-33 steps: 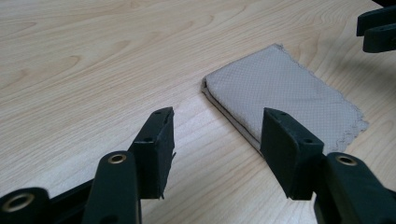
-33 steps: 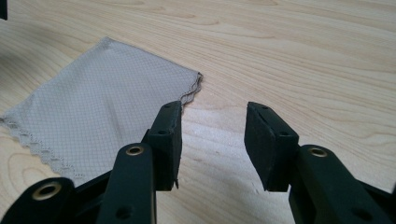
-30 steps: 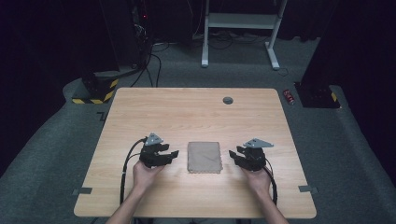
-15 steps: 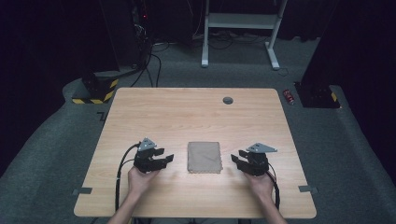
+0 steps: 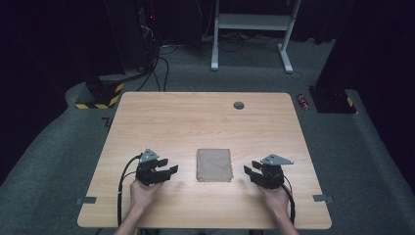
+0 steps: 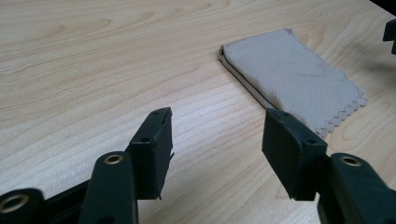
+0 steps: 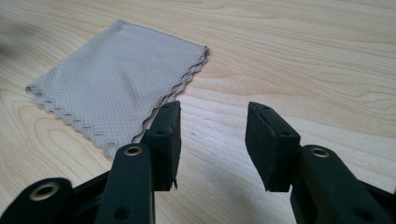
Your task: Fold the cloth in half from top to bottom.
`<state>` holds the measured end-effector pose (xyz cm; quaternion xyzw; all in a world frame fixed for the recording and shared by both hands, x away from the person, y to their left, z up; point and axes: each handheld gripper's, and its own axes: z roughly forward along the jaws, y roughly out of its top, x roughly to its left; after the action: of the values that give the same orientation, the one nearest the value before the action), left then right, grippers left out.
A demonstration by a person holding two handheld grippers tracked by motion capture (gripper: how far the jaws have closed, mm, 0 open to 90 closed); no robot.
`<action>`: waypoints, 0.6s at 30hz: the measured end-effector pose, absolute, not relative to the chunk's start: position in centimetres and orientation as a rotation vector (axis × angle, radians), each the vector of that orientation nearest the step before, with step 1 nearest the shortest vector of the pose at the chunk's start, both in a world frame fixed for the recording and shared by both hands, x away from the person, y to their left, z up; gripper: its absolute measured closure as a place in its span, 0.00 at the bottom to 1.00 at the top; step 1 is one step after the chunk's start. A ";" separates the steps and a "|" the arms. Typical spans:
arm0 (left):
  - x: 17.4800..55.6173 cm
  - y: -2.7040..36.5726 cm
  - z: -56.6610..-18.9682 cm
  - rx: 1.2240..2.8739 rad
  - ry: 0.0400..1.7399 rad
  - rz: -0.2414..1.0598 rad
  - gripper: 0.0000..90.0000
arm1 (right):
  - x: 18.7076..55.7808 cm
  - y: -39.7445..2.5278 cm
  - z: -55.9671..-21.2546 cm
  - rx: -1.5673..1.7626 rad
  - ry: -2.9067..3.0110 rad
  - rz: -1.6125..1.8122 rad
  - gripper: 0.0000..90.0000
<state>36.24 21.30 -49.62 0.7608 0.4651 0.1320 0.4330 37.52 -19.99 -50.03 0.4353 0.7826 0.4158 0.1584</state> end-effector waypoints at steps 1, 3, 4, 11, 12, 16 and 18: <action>36.1 21.3 -49.7 1.891 1.163 0.326 0.48 | 37.5 -20.1 -50.1 1.241 2.238 1.188 0.62; 36.0 21.4 -49.8 1.896 1.162 0.331 0.48 | 37.3 -20.2 -50.1 1.253 2.236 1.190 0.62; 36.0 21.4 -49.8 1.896 1.162 0.334 0.47 | 37.2 -20.2 -50.2 1.254 2.236 1.187 0.62; 35.6 21.8 -50.3 1.897 1.182 0.339 0.47 | 36.7 -20.7 -50.7 1.262 2.238 1.166 0.62; 35.5 21.8 -50.4 1.897 1.185 0.341 0.47 | 36.7 -20.8 -50.8 1.264 2.239 1.161 0.62; 35.3 22.2 -50.6 1.899 1.196 0.349 0.47 | 36.4 -21.2 -51.0 1.277 2.233 1.153 0.62; 35.2 22.4 -50.7 1.890 1.202 0.357 0.47 | 36.3 -21.5 -51.2 1.282 2.228 1.150 0.61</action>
<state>35.17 22.35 -50.71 0.7552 0.4800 0.1424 0.4229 36.28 -21.46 -51.15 0.4494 0.7807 0.4028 0.1622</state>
